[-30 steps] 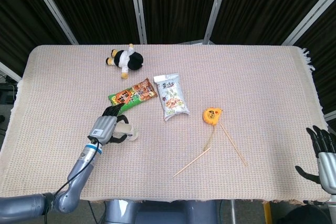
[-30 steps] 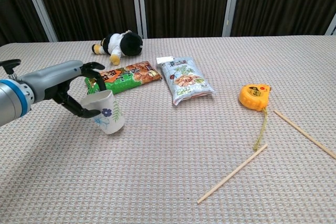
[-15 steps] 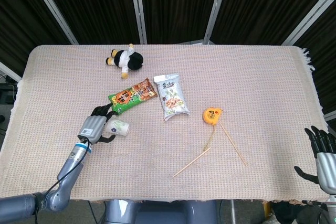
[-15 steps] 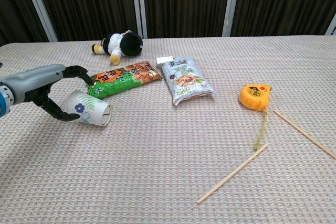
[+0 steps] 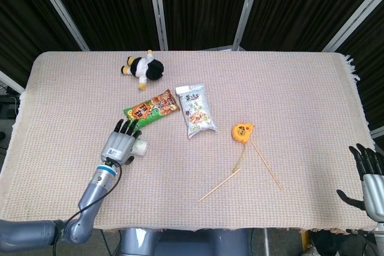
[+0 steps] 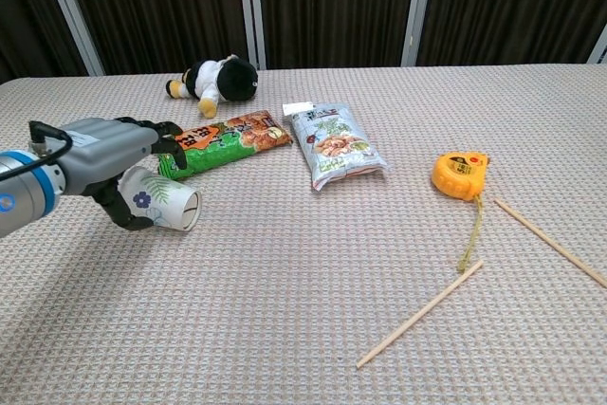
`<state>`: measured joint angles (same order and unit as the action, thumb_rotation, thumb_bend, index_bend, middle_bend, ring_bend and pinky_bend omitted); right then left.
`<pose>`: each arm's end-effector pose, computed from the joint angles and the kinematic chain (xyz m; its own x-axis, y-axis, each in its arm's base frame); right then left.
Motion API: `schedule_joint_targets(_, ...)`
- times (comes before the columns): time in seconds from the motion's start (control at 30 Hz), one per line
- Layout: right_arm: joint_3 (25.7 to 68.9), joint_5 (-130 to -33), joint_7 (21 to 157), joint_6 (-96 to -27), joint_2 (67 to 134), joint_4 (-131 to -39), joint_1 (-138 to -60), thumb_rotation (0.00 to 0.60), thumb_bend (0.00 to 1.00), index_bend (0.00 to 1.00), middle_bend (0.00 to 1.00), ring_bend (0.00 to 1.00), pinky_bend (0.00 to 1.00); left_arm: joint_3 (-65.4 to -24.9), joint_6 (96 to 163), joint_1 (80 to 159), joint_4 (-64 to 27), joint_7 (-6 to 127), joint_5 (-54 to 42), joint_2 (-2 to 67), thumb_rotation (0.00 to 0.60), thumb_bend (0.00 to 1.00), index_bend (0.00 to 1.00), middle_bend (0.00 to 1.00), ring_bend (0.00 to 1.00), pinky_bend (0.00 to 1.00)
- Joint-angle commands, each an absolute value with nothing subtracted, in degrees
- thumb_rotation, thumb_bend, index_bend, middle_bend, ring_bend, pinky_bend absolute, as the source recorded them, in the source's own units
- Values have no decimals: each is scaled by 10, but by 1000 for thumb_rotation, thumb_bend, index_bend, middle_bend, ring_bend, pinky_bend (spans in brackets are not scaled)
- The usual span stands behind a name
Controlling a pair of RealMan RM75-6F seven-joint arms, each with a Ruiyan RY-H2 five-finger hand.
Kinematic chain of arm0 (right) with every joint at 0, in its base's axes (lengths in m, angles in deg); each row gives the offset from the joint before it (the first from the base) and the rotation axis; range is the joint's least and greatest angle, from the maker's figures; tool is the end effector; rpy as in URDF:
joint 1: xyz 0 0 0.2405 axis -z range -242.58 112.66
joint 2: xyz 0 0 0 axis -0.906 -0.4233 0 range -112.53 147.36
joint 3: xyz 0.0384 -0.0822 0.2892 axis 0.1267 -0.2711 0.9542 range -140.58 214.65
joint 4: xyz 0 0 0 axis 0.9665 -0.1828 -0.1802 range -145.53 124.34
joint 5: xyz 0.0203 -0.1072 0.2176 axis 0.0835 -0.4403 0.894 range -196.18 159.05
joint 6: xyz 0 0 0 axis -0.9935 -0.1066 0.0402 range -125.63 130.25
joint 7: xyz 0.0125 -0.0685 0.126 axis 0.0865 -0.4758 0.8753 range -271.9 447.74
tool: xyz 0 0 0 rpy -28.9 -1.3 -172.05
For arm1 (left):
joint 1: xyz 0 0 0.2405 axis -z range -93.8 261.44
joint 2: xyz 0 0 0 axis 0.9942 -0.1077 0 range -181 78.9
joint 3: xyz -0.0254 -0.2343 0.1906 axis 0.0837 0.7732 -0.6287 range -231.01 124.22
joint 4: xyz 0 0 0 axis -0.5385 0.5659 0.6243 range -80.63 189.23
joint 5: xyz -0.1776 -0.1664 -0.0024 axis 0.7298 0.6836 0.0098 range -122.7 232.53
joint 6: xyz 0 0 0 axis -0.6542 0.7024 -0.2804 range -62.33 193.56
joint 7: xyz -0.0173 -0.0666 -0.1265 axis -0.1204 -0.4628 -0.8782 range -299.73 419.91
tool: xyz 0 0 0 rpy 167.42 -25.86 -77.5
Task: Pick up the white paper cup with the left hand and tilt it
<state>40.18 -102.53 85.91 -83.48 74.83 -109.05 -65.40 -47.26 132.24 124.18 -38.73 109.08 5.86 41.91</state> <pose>-0.3674 -0.1593 0.1851 0.4337 -0.0191 0.9008 -0.8966 0.0894 0.4336 -0.1875 0.3323 -0.0707 0.6539 0.2589 0.7109 0.7550 -0.2838 -0.5911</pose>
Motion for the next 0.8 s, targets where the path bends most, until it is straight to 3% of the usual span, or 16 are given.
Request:
schedule_joint_targets(0.03, 402, -1026, 860, -834, 748, -1090, -654, 600, 81, 14, 0, 0, 0, -473, 1334, 1256, -375, 1116, 75, 441, 600, 177, 239, 0, 0, 0)
schedule_joint_targets(0.23, 402, -1026, 862, -834, 747, -1090, -654, 600, 81, 13, 0, 0, 0, -473, 1344, 1267, -353, 1153, 89, 468, 600, 176, 275, 0, 0, 0)
schedule_joint_targets(0.43, 401, -1027, 864, -835, 747, -1090, -654, 600, 81, 14, 0, 0, 0, -473, 1356, 1267, -324, 1154, 85, 490, 600, 176, 416, 0, 0, 0)
schedule_joint_targets(0.6, 401, -1026, 862, -834, 747, -1090, -654, 600, 82, 14, 0, 0, 0, -466, 1350, 1257, -321, 1103, 67, 490, 600, 177, 436, 0, 0, 0)
schedule_joint_targets(0.8, 401, -1026, 858, -833, 749, -1090, -655, 600, 81, 14, 0, 0, 0, -444, 1337, 1226, -352, 942, 14, 474, 600, 178, 436, 0, 0, 0)
